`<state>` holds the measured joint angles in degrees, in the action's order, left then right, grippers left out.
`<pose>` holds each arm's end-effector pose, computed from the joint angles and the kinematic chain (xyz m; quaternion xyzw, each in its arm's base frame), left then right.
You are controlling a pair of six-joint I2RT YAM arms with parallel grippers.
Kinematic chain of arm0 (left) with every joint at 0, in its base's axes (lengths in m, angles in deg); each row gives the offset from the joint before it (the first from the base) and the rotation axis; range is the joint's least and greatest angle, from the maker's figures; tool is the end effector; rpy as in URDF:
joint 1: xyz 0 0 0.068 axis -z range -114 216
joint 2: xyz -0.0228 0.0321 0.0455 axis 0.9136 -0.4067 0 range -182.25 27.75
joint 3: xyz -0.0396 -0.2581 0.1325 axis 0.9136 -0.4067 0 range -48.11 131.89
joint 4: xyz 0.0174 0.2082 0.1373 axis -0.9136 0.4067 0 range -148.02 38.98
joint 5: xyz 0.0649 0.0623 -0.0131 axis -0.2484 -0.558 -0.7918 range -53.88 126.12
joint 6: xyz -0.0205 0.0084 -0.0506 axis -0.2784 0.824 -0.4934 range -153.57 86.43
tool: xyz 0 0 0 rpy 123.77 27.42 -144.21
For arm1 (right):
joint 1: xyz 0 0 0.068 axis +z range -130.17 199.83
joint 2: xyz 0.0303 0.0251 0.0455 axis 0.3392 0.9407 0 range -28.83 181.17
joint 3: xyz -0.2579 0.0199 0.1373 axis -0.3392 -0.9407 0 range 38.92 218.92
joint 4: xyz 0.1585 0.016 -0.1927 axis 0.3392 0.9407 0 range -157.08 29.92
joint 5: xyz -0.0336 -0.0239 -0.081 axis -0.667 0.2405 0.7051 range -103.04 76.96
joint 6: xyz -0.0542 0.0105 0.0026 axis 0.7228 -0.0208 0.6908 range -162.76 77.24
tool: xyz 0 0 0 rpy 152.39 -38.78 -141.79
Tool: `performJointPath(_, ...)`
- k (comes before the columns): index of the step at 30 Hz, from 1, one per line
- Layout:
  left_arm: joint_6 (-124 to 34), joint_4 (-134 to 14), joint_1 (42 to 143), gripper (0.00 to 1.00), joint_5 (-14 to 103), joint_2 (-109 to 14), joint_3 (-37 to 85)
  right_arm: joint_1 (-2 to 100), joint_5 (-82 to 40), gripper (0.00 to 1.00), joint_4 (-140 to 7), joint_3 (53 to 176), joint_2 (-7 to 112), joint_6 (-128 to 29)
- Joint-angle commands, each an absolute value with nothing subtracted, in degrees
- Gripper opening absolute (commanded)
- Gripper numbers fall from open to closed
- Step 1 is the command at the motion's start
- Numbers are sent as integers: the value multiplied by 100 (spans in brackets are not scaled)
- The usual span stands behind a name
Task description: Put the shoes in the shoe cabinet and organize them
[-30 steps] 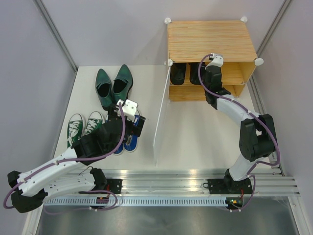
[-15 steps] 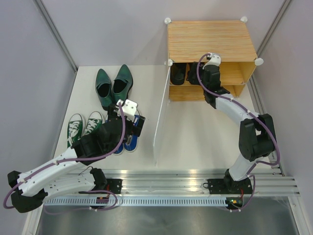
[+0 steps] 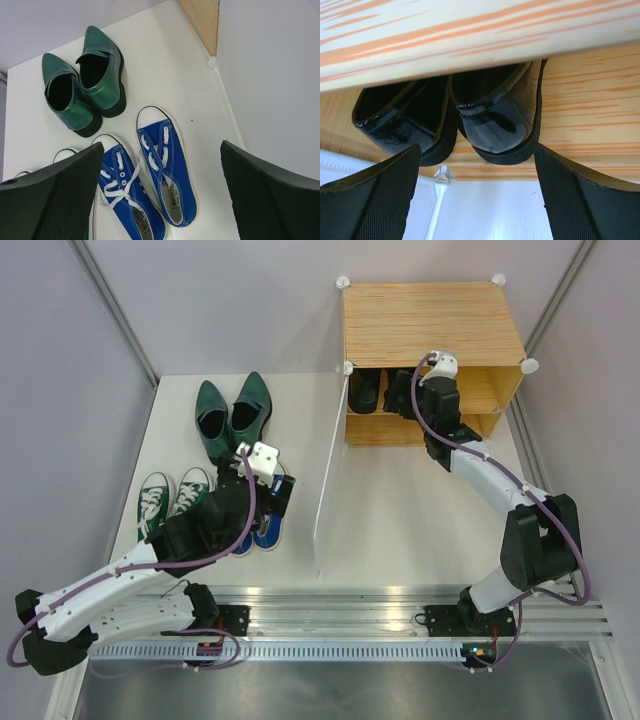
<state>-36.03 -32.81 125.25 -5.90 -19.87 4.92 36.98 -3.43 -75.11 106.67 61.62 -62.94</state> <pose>0.0983 -0.1162 0.3710 0.1818 0.7699 -0.0235 0.6113 0.3531 0.1024 0.3355 0.0720 0.7872 0.1321 0.5980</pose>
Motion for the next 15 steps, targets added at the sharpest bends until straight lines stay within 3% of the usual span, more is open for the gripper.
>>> performJointPath(1,-3480,-3349,12489,100,-791,-1919,453,3706,-381,96,-7412,10519,5801,-6306)
performJointPath(10,-3454,-3472,12410,100,-984,-1822,357,3714,-767,94,-7104,9255,4369,-6728)
performJointPath(13,-3507,-3473,12252,89,-1011,-1831,348,3714,-926,92,-7034,8736,3806,-6868)
performJointPath(15,-3559,-3455,12050,89,-1037,-1857,357,3714,-1040,91,-6797,8560,3455,-6886)
